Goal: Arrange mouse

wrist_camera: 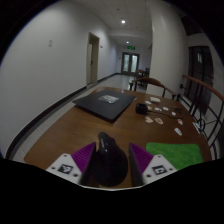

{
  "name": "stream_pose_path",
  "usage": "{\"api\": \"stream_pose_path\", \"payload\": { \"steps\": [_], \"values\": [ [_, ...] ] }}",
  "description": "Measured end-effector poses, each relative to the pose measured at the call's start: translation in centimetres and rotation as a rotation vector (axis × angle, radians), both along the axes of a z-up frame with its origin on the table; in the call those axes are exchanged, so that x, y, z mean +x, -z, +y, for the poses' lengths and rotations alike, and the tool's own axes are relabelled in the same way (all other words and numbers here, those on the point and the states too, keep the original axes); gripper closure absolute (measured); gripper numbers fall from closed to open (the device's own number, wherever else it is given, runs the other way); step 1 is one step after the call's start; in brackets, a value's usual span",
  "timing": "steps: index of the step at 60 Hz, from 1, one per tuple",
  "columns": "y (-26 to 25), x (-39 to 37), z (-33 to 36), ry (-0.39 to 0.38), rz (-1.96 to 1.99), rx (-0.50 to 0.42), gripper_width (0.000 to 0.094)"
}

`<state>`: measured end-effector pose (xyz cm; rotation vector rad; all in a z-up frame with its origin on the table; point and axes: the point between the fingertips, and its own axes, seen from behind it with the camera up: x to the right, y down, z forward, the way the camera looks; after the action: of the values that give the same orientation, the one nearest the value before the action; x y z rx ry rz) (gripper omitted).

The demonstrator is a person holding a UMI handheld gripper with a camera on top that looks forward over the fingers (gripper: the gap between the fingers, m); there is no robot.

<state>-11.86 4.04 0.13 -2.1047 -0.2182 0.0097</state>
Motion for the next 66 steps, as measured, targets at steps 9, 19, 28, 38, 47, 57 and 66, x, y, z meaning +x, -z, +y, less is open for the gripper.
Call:
{"api": "stream_pose_path", "payload": {
  "steps": [9,19,28,38,47,57,66],
  "values": [
    [0.1,0.3,1.6,0.020,0.053,-0.020,0.0578],
    [-1.4,-0.8,0.7,-0.090,0.049,0.030,0.0706],
    [-12.7,4.3,-1.3,-0.022,0.009,0.266,0.0704],
    [-16.3,15.4,-4.0,0.160,-0.030,0.351,0.0704],
    [-6.4,20.1,-5.2,0.206,-0.025,0.144,0.0706],
    [-1.3,21.5,-5.2,0.245,0.005,0.082,0.0704],
    [-0.6,21.6,-5.5,0.222,-0.014,0.017,0.0484]
  ]
}}
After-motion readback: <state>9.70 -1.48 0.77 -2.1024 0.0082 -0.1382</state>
